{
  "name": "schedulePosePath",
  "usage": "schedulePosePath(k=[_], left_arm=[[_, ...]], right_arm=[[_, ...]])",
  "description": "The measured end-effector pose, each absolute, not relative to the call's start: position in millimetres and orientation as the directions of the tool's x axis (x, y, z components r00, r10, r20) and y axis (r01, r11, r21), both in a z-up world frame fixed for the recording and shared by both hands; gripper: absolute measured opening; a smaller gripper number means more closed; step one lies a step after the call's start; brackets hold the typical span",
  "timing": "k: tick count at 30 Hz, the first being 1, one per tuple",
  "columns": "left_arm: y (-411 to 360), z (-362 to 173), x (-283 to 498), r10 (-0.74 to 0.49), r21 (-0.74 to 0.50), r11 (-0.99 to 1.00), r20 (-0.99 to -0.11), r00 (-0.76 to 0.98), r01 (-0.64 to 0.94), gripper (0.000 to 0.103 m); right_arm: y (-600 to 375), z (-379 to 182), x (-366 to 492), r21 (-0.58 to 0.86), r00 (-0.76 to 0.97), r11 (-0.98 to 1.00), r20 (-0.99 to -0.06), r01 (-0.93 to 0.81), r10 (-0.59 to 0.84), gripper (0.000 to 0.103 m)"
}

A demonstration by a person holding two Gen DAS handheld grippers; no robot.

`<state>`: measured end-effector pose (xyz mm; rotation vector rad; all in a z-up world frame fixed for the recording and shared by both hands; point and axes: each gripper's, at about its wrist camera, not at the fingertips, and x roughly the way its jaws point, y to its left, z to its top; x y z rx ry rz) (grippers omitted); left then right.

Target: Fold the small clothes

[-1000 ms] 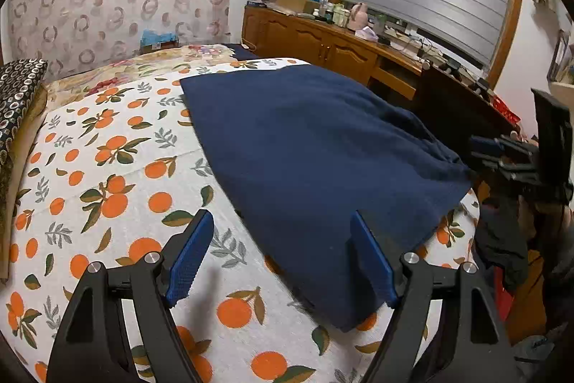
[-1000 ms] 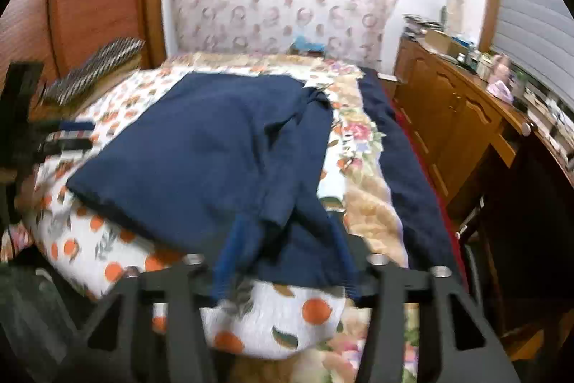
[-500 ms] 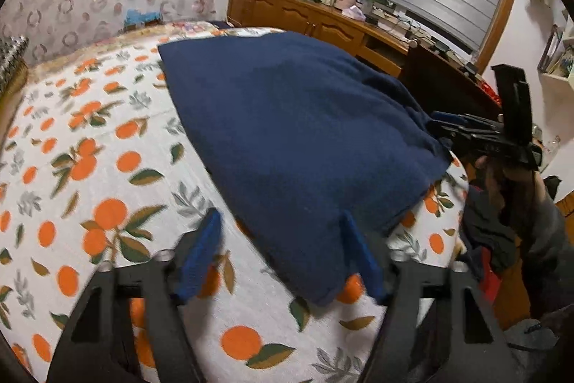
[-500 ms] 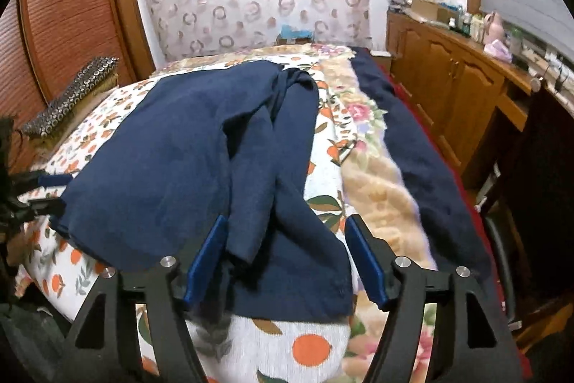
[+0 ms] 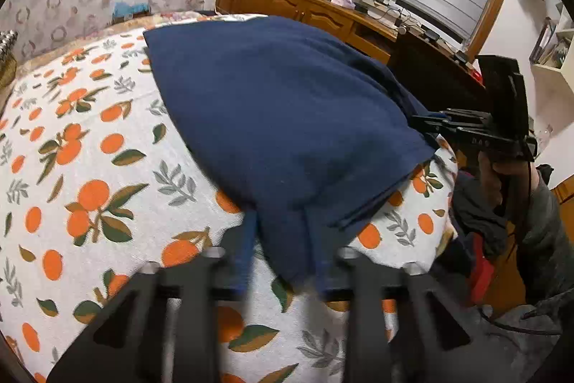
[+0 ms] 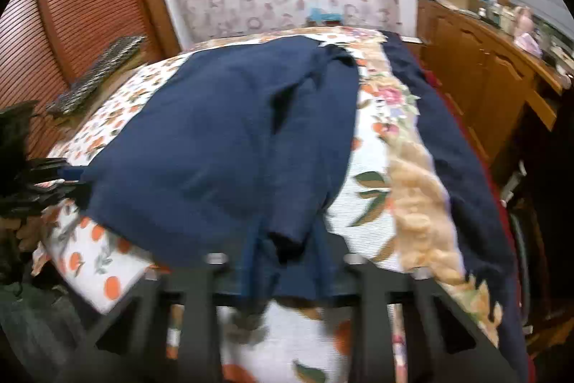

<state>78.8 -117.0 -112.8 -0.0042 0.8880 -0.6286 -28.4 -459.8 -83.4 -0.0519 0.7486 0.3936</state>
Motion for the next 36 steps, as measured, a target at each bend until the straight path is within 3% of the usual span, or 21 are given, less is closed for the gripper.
schedulePosePath(k=[3, 8, 13, 21, 26, 28, 29, 30, 31, 35, 36], left_arm=[[-117.0, -103.7, 77.8, -0.519, -0.245, 0.820, -0.698, 0.493, 0.517, 0.011], [-109.3, -67.6, 88.0, -0.551, -0.264, 0.816, -0.623, 0.555, 0.514, 0.010], [-96.9, -22.3, 131.1, -0.557, -0.280, 0.825, -0.550, 0.622, 0.491, 0.010], [-96.5, -25.3, 226.7, -0.480, -0.253, 0.872, -0.610, 0.630, 0.419, 0.010], [-92.6, -42.7, 267.3, -0.443, -0.254, 0.893, -0.651, 0.616, 0.373, 0.011], [-90.1, -45.0, 274.0, -0.459, -0.274, 0.885, -0.647, 0.608, 0.376, 0.014], [-86.6, -46.0, 275.7, -0.468, -0.282, 0.881, -0.639, 0.610, 0.380, 0.019], [-84.9, -44.4, 276.2, -0.463, -0.278, 0.884, -0.634, 0.620, 0.376, 0.033], [-81.5, -43.1, 275.1, -0.452, -0.267, 0.890, -0.622, 0.640, 0.369, 0.041], [-71.1, -41.8, 267.1, -0.466, -0.261, 0.882, -0.611, 0.640, 0.393, 0.057], [-69.9, -42.5, 265.2, -0.464, -0.257, 0.882, -0.615, 0.638, 0.395, 0.063]], right_arm=[[-457.8, -75.2, -34.7, 0.080, 0.715, 0.936, -0.625, -0.343, 0.315, 0.014], [-457.9, -29.6, -30.6, 0.118, 0.772, 0.922, -0.513, -0.369, 0.375, 0.014], [-449.7, 10.9, 11.1, 0.100, 0.796, 0.914, -0.460, -0.394, 0.393, 0.013], [-454.6, 9.4, 132.4, 0.192, 0.769, 0.926, -0.517, -0.325, 0.377, 0.014], [-424.5, 5.9, 161.0, 0.107, 0.767, 0.941, -0.554, -0.320, 0.323, 0.016], [-417.8, 9.3, 161.6, 0.081, 0.772, 0.944, -0.555, -0.319, 0.309, 0.022], [-417.1, 12.9, 160.1, 0.053, 0.786, 0.952, -0.551, -0.301, 0.280, 0.032], [-417.6, 17.1, 156.6, 0.029, 0.802, 0.959, -0.542, -0.281, 0.251, 0.049], [-418.4, 22.0, 152.1, 0.013, 0.816, 0.964, -0.530, -0.265, 0.232, 0.054], [-418.4, 29.9, 130.3, 0.004, 0.829, 0.958, -0.500, -0.288, 0.251, 0.059], [-418.7, 28.3, 124.3, 0.010, 0.819, 0.950, -0.504, -0.311, 0.273, 0.065]])
